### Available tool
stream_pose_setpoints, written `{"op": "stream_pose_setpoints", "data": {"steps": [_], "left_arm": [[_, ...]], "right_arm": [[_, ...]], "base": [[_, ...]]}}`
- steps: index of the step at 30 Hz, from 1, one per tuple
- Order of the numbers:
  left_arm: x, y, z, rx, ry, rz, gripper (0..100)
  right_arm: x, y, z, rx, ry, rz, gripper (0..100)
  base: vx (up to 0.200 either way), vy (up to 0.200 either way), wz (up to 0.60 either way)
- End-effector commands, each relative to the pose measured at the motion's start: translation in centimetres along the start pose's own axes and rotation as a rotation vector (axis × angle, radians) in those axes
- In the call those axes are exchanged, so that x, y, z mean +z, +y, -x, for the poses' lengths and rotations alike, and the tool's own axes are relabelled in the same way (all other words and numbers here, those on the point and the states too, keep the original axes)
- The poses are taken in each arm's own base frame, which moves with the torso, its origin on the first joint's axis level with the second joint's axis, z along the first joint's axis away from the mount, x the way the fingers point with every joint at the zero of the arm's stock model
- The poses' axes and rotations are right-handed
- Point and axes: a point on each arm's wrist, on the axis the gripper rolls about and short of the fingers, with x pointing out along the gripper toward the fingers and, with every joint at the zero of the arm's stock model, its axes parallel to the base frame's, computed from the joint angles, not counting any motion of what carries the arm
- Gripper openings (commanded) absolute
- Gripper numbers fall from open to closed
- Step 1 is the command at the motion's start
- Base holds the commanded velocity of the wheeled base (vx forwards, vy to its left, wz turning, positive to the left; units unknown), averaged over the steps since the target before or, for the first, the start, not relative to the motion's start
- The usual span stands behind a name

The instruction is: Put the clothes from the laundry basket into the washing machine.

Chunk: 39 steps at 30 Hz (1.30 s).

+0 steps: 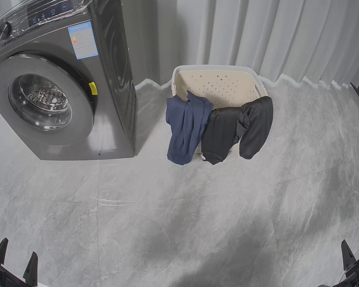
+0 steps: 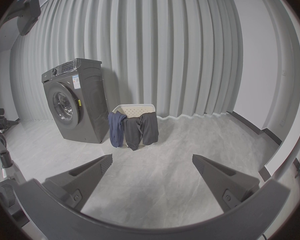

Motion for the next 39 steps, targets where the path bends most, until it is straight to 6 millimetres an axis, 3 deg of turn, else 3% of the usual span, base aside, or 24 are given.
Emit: {"op": "stream_pose_setpoints", "data": {"steps": [1,9,21,30,39], "left_arm": [[-0.48,0.02,-0.01,-0.001,0.002,0.000,100],[-0.48,0.01,-0.01,0.001,0.002,0.000,100],[-0.48,0.02,-0.01,-0.001,0.002,0.000,100],[-0.48,0.01,-0.01,0.001,0.002,0.000,100],[-0.50,0.01,-0.01,0.001,0.003,0.000,100]], "right_arm": [[-0.52,0.01,-0.02,0.000,0.002,0.001,100],[-0.52,0.01,-0.02,0.001,0.002,-0.001,100],[-0.52,0.01,-0.02,0.000,0.002,0.001,100],[-0.52,0.01,-0.02,0.003,0.002,0.001,100],[-0.52,0.01,-0.02,0.001,0.002,-0.001,100]], "base": [[0.000,0.000,0.00],[0.000,0.000,0.00],[0.200,0.000,0.00],[0.000,0.000,0.00],[0.000,-0.200,0.00]]}}
